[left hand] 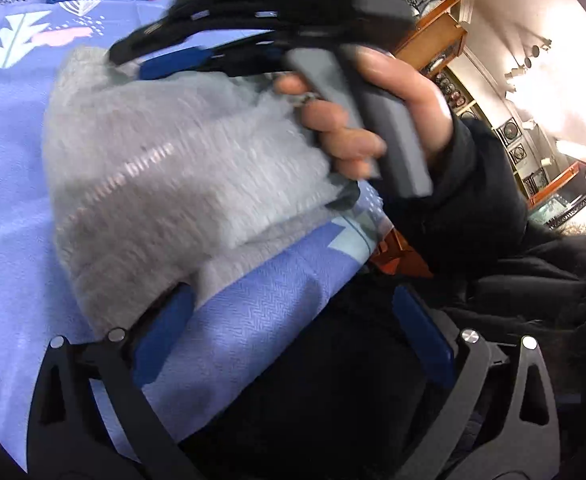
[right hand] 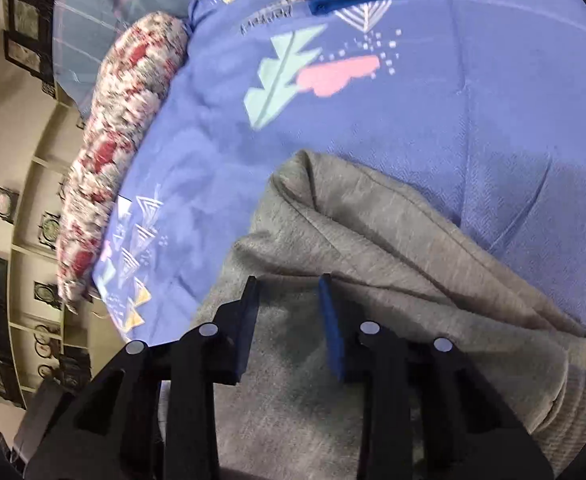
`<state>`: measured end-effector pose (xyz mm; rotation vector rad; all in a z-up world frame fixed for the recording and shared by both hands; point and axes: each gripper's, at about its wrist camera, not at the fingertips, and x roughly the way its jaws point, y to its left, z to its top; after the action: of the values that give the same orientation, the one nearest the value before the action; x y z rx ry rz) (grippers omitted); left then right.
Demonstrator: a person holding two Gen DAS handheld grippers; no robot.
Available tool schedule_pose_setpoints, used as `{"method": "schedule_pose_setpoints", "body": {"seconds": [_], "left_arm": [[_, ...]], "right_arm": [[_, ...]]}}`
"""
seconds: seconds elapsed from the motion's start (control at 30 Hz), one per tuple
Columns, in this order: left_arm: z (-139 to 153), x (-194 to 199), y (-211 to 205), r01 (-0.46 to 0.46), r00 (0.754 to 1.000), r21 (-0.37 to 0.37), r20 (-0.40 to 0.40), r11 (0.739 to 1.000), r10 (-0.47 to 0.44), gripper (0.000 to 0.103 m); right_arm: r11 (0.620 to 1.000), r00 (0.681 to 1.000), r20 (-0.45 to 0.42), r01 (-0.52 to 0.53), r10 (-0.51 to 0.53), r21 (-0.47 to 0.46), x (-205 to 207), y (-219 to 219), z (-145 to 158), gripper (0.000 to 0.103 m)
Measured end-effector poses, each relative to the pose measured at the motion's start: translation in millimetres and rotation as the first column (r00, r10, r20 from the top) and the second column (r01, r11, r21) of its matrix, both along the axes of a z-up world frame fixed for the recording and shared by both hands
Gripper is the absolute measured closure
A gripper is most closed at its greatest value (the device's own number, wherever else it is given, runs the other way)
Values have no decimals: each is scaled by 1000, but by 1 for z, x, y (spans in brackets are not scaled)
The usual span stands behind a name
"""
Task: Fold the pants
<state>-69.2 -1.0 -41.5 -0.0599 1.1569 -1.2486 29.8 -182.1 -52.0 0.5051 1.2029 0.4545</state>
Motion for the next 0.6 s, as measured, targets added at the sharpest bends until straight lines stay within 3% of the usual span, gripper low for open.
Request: {"method": "schedule_pose_setpoints", "body": {"seconds": [0.07,0.17,0.23,0.33,0.4,0.47,0.6], "left_arm": [[24,-4,10,4,998,-51,55,999,-1,2],[60,-7,26,-19,985,-122,170,992,40,2],[61,1,28,-65,982,-131,168,989,87,2],[4,20,4,-89,996,-7,31,996,89,2],[6,9,-5,-90,988,13,124,996,87,2],[17,-2,-9,-71,981,45,183,996,62,2],[34,1,6,-79,985,-21,154,997,81,2]], "right_arm": [[1000,998,65,2,-3,6,-12,-2,23,56],[999,986,162,-25,31,-39,-27,-3,57,56],[992,978,203,-22,47,-126,-43,-7,78,55],[978,986,160,-13,48,-208,-57,-17,69,44],[973,998,33,-44,53,-225,-62,-22,22,43],[975,992,118,-25,52,-219,-76,-24,15,43],[986,980,197,33,0,-163,-100,-38,48,39]]}}
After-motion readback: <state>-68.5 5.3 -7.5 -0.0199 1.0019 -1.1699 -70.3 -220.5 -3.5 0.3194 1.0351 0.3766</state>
